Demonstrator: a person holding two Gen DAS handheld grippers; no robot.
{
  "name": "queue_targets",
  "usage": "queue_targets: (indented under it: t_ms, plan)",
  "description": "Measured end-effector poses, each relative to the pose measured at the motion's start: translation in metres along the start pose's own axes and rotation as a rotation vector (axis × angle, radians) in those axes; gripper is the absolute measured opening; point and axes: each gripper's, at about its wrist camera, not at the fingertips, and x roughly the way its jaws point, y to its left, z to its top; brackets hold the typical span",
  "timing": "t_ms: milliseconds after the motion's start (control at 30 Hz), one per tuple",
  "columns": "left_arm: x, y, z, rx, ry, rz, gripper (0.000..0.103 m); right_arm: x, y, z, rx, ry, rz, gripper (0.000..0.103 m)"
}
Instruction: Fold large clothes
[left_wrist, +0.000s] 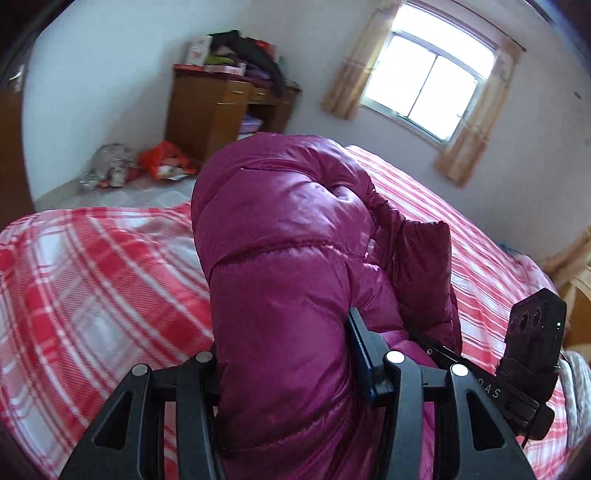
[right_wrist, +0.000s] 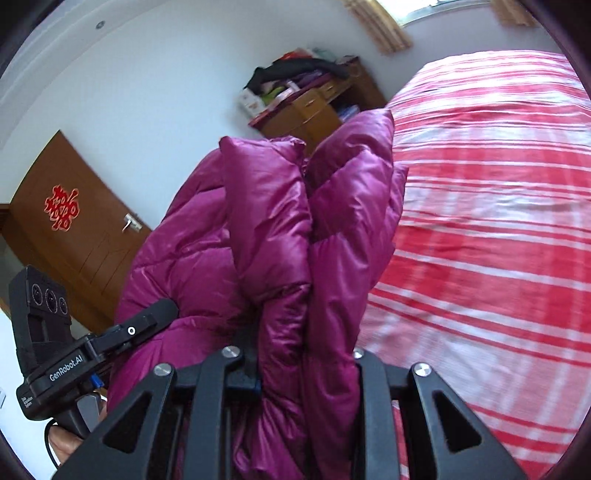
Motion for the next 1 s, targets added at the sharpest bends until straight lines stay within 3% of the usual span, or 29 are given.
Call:
queue_targets:
  t_ms: [233,367,567,800,1000]
  plan:
    - [0.027,0.049,0.010,-0.056,-0.005,0.128,0.050,0.072,0.012,0.007,-0.054,0.072,0.031,0.025]
    - [0.046,0.069,0.013,-0.063,0.012,0.188,0.050,0.096,0.015,0.007,-0.109,0.113,-0.018,0.025]
    - [0.061,0.071,0.014,-0.050,0.012,0.248,0.050,0.125,-0.001,0.027,-0.120,0.141,-0.041,0.025]
    - [0.074,0.083,0.009,-0.050,0.026,0.263,0.055,0.123,-0.024,0.021,-0.027,0.147,0.010,0.028]
    - [0.070,0.102,0.000,-0.066,0.028,0.189,0.062,0.083,-0.023,0.001,-0.022,0.122,-0.037,0.044]
